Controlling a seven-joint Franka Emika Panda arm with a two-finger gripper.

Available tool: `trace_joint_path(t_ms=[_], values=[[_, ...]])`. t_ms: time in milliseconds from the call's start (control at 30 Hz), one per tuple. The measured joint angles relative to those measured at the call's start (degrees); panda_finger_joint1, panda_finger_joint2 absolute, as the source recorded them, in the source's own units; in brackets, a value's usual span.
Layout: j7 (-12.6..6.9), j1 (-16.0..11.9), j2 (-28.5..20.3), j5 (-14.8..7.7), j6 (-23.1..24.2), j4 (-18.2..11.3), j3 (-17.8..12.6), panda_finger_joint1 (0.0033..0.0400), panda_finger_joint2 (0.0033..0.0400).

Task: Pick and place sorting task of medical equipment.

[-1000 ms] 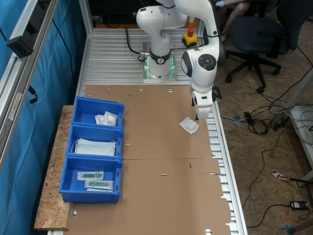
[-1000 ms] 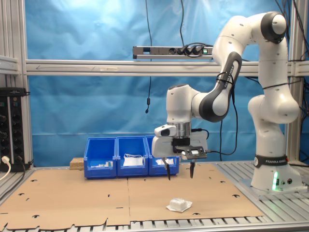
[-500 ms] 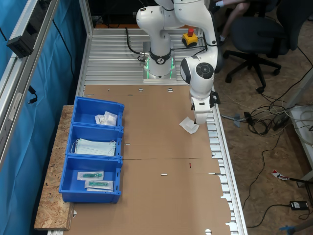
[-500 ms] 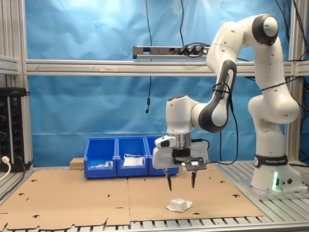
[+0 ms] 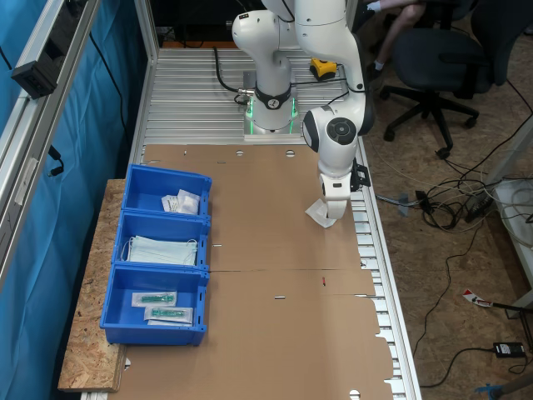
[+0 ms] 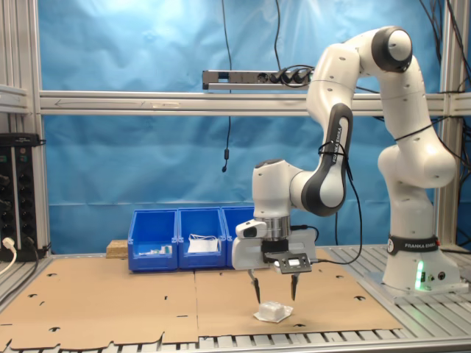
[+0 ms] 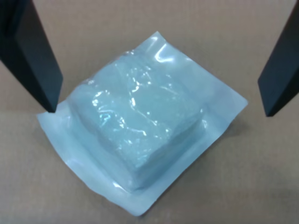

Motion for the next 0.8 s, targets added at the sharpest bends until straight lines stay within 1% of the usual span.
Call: trace_joint_path(t_ms=[333,800], values=[[0.64,0.0,2.7,0.0,2.8,0.0,-1.1,0.04,0.04],[0.72,0.0,3.7,0.0,4.6,0.0,-2.4,0.04,0.04]])
